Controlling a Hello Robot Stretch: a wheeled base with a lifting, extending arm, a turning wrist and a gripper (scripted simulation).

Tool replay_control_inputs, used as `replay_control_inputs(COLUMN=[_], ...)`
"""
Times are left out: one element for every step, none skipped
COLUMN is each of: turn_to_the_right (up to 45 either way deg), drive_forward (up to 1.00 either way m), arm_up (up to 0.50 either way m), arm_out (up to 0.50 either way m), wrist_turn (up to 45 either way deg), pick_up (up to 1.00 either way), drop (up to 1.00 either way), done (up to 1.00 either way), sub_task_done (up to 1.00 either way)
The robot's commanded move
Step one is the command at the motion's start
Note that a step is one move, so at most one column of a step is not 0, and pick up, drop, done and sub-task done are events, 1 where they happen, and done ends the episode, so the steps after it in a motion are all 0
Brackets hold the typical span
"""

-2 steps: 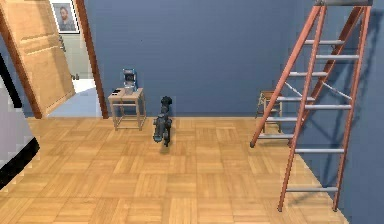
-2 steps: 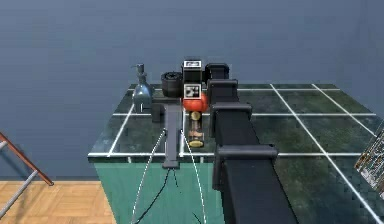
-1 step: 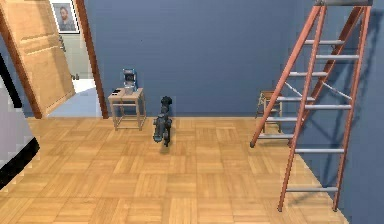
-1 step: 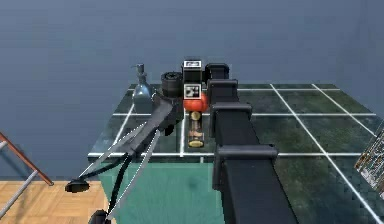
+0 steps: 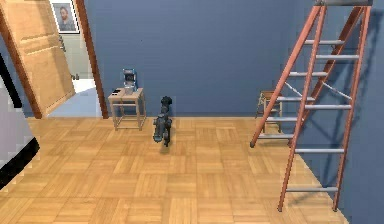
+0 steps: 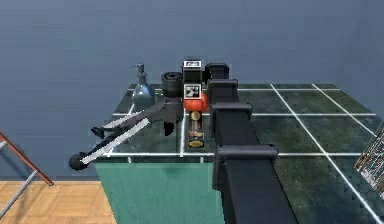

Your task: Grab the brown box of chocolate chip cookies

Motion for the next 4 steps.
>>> replay_control_inputs(turn_to_the_right=[0.0,0.0,0.0,0.0], drive_forward=[0.0,0.0,0.0,0.0], arm_up=[0.0,0.0,0.0,0.0], arm_out=[0.0,0.02,0.0,0.0], wrist_turn=[45.0,0.0,45.0,6.0], pick_up=[0.0,0.0,0.0,0.0], drop=[0.0,0.0,0.0,0.0], done=[0.0,0.0,0.0,0.0], sub_task_done=[0.0,0.0,0.0,0.0])
